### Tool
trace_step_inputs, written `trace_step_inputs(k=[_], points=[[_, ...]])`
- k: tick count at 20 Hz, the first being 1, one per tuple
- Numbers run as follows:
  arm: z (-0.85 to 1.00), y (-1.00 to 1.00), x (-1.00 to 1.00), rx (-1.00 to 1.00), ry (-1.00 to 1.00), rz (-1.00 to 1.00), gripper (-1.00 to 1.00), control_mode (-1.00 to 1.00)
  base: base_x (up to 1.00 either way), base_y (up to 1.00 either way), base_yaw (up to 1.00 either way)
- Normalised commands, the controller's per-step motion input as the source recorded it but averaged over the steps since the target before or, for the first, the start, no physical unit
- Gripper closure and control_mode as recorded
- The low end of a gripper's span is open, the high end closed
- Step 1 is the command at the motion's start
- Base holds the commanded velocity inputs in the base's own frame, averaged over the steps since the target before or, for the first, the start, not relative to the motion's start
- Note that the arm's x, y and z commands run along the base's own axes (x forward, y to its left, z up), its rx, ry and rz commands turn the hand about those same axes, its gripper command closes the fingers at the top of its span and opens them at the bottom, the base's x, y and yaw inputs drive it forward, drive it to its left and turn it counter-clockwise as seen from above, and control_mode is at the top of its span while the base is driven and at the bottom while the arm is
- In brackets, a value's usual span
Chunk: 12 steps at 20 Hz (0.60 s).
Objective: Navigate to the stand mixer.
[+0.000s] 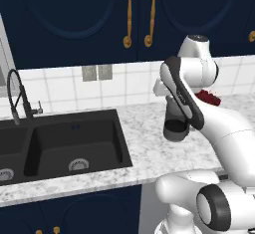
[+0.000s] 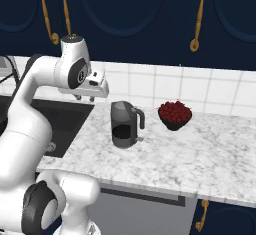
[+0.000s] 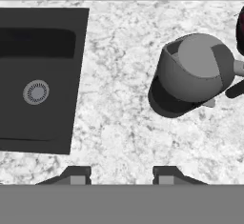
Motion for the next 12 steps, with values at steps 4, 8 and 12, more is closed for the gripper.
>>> trace_step_inputs(k=[4,8,12], points=[[0.0,-0.03,-0.32,0.0,0.0,0.0,-1.0,-1.0,0.0,0.0,0.0],[-0.09,-0.06,-0.69,0.0,0.0,0.0,-1.0,-1.0,0.0,0.0,0.0],[-0.27,0.0,-0.6,-0.04,0.0,0.0,-1.0,-1.0,0.0,0.0,0.0]])
